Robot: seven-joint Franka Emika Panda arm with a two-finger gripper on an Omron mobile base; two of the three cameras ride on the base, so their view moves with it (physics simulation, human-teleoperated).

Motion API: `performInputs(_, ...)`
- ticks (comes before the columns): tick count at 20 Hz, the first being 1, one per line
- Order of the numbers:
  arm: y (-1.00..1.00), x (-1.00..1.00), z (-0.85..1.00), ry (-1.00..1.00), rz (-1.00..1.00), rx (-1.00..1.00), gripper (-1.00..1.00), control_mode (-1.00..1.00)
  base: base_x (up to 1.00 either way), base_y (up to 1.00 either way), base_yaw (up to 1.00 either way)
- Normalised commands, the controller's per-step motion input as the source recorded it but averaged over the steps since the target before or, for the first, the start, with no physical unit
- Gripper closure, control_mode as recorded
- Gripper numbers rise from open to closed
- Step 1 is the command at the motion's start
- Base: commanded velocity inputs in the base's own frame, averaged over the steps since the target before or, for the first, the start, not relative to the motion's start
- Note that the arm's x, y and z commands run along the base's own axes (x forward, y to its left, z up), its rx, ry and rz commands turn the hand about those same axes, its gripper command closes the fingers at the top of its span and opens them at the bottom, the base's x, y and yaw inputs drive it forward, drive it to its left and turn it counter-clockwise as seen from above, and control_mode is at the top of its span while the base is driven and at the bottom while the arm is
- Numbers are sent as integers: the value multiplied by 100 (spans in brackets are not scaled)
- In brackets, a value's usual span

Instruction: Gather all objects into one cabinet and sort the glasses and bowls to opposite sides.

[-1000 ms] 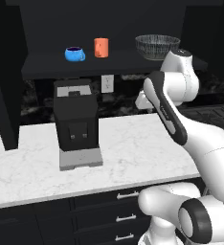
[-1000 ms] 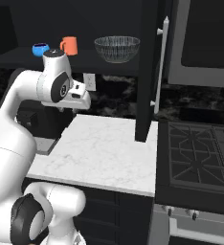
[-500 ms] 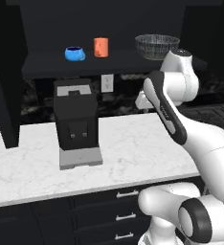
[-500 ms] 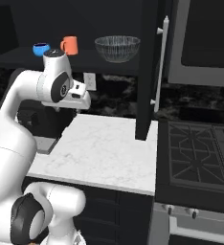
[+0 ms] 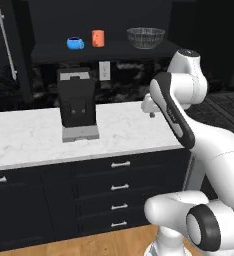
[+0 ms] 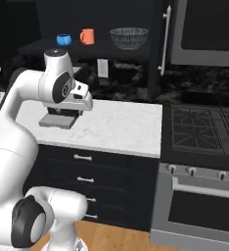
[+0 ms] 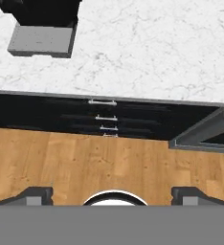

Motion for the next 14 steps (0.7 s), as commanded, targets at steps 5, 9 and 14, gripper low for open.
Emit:
performInputs(5,0,0,0,0,0,0,-100,100,-81,-33,0)
performInputs(9,0,0,0,0,0,0,-100,100,-3,-98,0)
performInputs(14,0,0,0,0,0,0,-100,100,0,-100,0)
